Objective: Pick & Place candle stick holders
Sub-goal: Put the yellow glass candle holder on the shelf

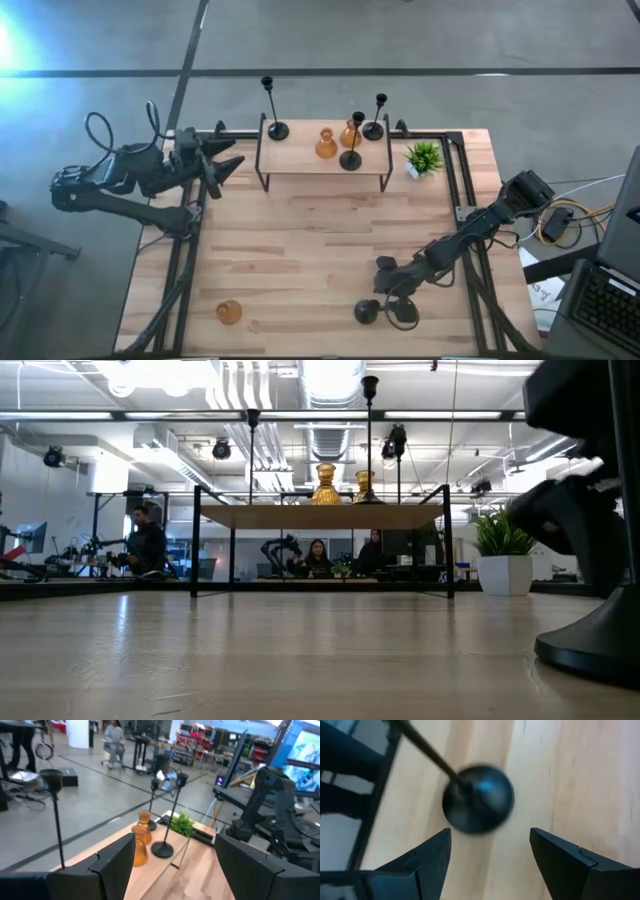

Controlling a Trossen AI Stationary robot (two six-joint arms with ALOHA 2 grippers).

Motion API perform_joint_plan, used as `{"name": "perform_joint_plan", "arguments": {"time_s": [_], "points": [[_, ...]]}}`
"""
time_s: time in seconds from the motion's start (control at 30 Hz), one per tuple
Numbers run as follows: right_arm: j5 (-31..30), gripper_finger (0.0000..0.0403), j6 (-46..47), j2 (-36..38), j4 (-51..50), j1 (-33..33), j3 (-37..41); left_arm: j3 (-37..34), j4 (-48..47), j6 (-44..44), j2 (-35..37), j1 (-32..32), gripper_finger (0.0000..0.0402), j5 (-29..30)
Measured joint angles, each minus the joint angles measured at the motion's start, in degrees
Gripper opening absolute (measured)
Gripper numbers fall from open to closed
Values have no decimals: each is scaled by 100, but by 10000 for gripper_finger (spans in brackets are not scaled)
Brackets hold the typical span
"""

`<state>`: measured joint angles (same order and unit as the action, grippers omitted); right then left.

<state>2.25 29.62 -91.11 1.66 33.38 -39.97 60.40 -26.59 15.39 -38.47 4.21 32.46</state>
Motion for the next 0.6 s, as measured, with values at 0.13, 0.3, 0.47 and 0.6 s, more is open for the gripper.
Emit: {"name": "perform_joint_plan", "arguments": {"time_s": [0.13, 0.3, 0.47, 0.6], "points": [[98, 252, 44, 55, -497, 0, 0, 434, -602, 268, -288, 0, 277, -299], [85, 241, 171, 228, -1386, -2, -2, 1388, -2212, 962, -990, 5, 277, -1173], [57, 235, 341, 435, -2256, 0, 11, 2469, -4202, 1702, -2008, 124, 277, -2259], [30, 235, 356, 613, -2430, 0, 106, 3033, -5475, 1803, -2819, 487, 277, -2901]]}}
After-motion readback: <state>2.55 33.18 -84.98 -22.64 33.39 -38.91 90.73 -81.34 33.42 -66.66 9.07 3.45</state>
